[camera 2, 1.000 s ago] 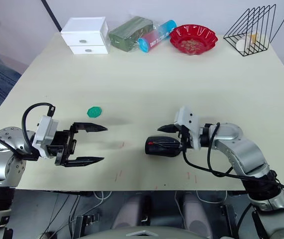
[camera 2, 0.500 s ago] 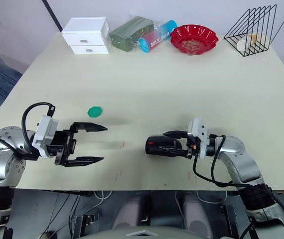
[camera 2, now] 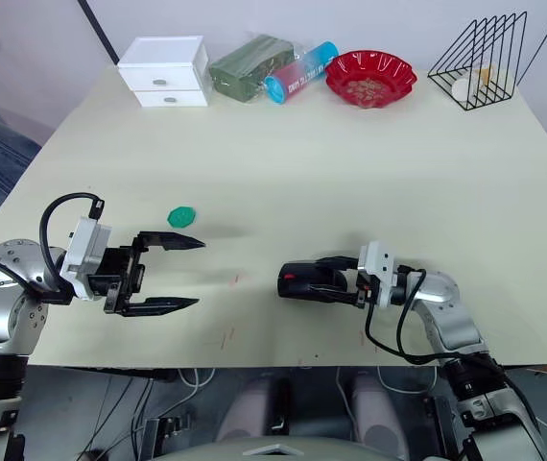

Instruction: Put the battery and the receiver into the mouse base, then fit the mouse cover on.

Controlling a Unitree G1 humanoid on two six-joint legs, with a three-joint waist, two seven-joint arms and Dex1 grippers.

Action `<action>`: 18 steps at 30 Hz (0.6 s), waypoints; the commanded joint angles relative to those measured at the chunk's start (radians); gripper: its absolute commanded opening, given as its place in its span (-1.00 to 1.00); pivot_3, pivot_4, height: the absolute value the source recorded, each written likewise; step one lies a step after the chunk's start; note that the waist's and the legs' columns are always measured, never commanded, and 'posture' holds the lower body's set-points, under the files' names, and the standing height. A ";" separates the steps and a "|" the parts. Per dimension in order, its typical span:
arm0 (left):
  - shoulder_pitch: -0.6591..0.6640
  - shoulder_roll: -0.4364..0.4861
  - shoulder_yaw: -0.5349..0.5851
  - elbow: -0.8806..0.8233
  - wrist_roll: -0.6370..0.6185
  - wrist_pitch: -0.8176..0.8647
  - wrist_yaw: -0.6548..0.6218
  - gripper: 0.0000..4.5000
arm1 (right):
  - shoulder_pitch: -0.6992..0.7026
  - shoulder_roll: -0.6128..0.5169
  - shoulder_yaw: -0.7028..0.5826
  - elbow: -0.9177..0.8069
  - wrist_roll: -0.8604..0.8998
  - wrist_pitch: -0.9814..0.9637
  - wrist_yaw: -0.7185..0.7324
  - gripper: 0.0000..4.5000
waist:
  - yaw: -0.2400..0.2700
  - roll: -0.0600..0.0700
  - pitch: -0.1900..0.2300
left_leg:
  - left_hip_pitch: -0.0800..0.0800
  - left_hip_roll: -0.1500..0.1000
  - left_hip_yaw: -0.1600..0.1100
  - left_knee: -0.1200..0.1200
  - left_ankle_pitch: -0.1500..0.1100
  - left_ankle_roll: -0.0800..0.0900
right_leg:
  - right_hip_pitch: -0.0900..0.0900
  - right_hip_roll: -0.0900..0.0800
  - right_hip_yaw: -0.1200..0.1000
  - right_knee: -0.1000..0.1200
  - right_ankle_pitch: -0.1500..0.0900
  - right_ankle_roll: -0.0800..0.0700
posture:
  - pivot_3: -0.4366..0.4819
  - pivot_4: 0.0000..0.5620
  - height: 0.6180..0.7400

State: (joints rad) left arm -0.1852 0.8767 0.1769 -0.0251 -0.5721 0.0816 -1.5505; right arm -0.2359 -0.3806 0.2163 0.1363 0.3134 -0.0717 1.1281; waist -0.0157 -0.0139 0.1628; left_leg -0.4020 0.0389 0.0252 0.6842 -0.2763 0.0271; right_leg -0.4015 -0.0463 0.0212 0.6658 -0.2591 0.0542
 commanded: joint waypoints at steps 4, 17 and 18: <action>0.017 0.014 0.012 -0.004 -0.007 -0.011 -0.025 1.00 | 0.036 -0.018 -0.003 -0.005 -0.017 0.005 -0.007 0.05 | 0.001 0.000 0.000 | 0.006 0.000 0.000 -0.002 0.000 0.000 | 0.006 0.000 0.000 -0.002 -0.001 -0.001 | -0.05 -0.47 1.00; 0.104 -0.054 0.043 0.000 0.032 -0.010 0.148 1.00 | 0.143 -0.153 -0.214 -0.245 0.131 0.068 -0.030 0.05 | 0.010 0.002 0.001 | 0.004 0.000 0.000 -0.002 0.000 0.000 | 0.005 -0.001 -0.001 -0.003 -0.001 0.000 | -0.05 -0.47 1.00; 0.117 -0.066 0.047 -0.005 0.037 -0.001 0.181 1.00 | 0.167 -0.168 -0.244 -0.248 0.138 0.072 -0.040 0.05 | 0.009 0.002 0.001 | 0.004 0.000 0.000 -0.002 0.000 0.000 | 0.005 -0.001 -0.001 -0.003 -0.001 0.000 | -0.05 -0.47 1.00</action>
State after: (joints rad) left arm -0.0770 0.8176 0.1900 -0.0227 -0.5397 0.0816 -1.4154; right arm -0.0888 -0.5325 0.0223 -0.0751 0.4220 -0.0031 1.0993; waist -0.0070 -0.0123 0.1639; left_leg -0.3981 0.0390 0.0249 0.6825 -0.2765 0.0273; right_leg -0.3965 -0.0469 0.0206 0.6630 -0.2596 0.0537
